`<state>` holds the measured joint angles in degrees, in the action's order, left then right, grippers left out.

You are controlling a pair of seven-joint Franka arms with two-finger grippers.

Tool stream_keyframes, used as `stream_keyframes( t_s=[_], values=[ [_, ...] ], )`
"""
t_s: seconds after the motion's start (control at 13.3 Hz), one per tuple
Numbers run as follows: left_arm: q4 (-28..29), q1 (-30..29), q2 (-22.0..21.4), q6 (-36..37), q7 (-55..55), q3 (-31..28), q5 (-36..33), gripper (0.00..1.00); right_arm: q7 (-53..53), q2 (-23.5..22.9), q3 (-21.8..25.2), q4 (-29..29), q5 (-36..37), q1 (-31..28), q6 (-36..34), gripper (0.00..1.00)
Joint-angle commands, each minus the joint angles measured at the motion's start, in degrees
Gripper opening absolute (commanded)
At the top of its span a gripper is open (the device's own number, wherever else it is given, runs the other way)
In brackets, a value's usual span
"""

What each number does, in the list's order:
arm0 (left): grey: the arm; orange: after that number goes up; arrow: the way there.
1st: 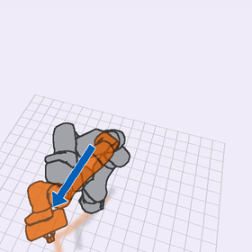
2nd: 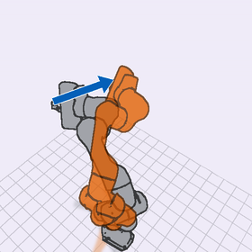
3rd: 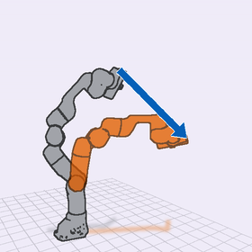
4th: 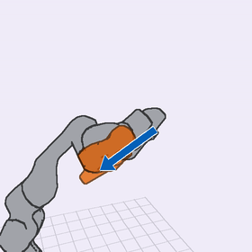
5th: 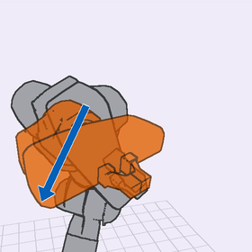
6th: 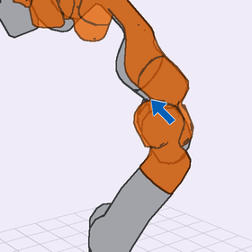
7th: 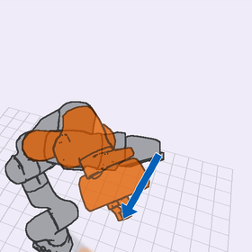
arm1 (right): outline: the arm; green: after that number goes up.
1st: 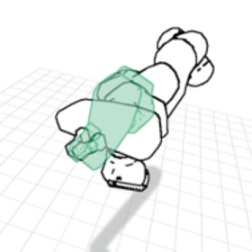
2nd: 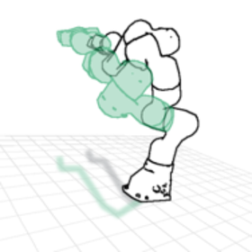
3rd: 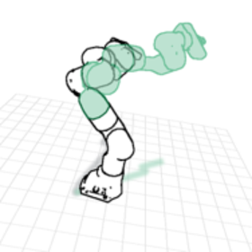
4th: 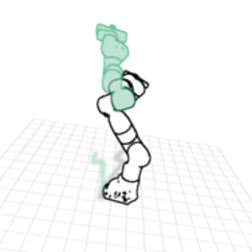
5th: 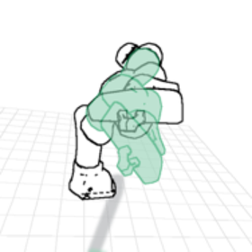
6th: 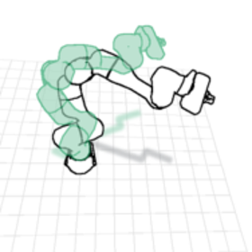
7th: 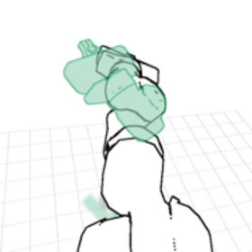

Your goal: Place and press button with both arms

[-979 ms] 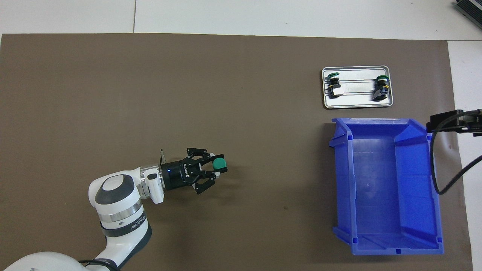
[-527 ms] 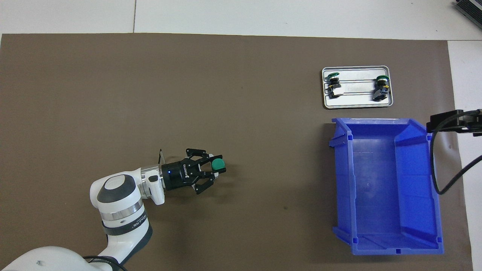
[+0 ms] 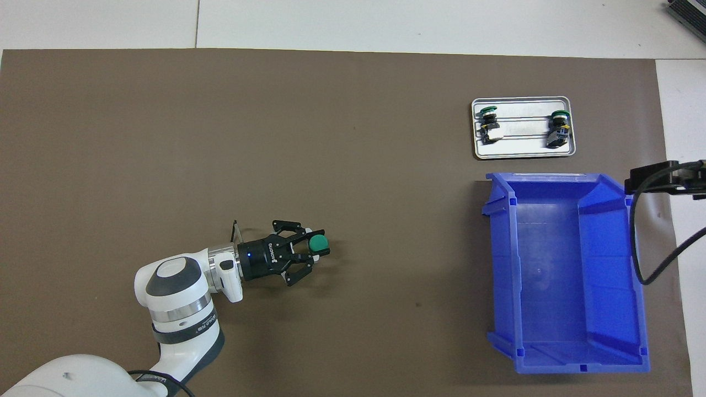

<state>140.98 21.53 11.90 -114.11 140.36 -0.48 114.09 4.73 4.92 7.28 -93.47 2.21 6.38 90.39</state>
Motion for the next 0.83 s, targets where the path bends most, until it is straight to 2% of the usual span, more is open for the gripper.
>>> stream_keyframes(
  t_s=[0.0, 0.23, 0.38, 0.53, 0.75],
  values=[
    [0.7, 0.1, 0.2, 0.3, 1.9, -0.5, 1.2, 0.25, -1.5, 0.9, 0.2, -0.6, -1.4, -0.2, -0.2, 1.00],
    [0.7, 0.0, 0.2, 0.2, 1.9, -0.5, 1.2, 0.51, -1.5, 0.9, 0.3, -0.6, -1.4, -0.2, -0.2, 1.00],
    [0.7, 0.0, 0.2, 0.2, 1.8, -0.6, 1.2, 0.87, -1.5, 0.9, 0.3, -0.6, -1.4, -0.2, -0.2, 1.00],
    [0.7, -0.1, 0.2, 0.3, 1.6, -0.6, 1.1, 0.98, -1.5, 0.9, 0.3, -0.6, -1.4, -0.2, -0.2, 1.00],
    [0.0, -1.0, 0.1, 0.3, 0.4, -0.7, 0.7, 0.99, -1.5, 0.9, 0.3, -0.6, -1.4, -0.2, -0.2, 1.00]
  ],
)
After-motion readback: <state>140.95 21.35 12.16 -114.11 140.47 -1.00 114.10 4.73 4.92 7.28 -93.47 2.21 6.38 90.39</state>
